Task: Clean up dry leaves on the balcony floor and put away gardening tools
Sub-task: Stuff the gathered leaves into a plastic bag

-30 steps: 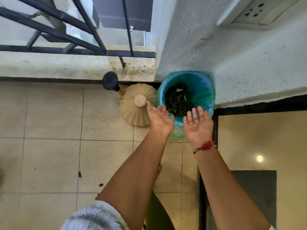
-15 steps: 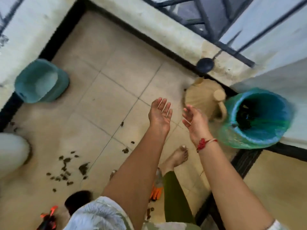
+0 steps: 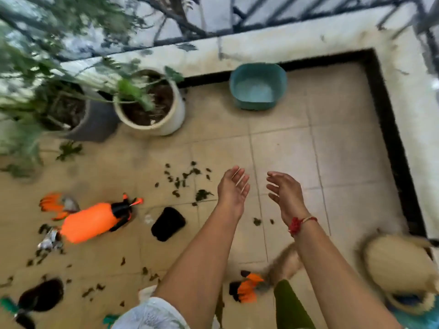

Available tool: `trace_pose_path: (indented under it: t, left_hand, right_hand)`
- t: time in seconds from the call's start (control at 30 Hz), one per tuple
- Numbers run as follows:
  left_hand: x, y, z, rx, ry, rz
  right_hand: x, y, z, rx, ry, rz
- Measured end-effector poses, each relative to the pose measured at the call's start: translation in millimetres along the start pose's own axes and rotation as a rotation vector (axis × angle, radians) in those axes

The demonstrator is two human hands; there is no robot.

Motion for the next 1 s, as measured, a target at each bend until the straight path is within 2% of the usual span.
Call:
trace_pose_path:
  t: [0.23, 0.43, 0.6, 0.77, 1.0]
  left_hand:
    - [68, -18, 76, 0.027, 0.399, 0.033]
    - [107, -15, 105, -0.03, 0.659, 0.1]
    - [172, -3, 126, -0.077, 0.883, 0.211]
    - [250, 11, 137, -0.151, 1.063, 0.334]
    - [381, 19, 128, -0.206, 1.247, 0.419]
  right_hand:
    - [-129, 23, -36, 0.108, 0.297, -0.258]
    - [-182, 35, -34, 0.134, 0.526, -0.378]
    - [-235, 72, -23, 0.2, 0.728, -0.546]
    - [-285, 114, 16, 0.225, 0.865, -0.718]
    - [-356, 206, 113, 0.221, 0.981, -0.891]
Point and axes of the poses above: each hand's wrist, its own y-axis away from the middle knuckle, its own x-axis out of the back of the hand, z = x × y, the point moved 1 cm from there along -y, towards the middle knuckle, and after that the axes turned 6 degrees about z, right-handed, at the moved point
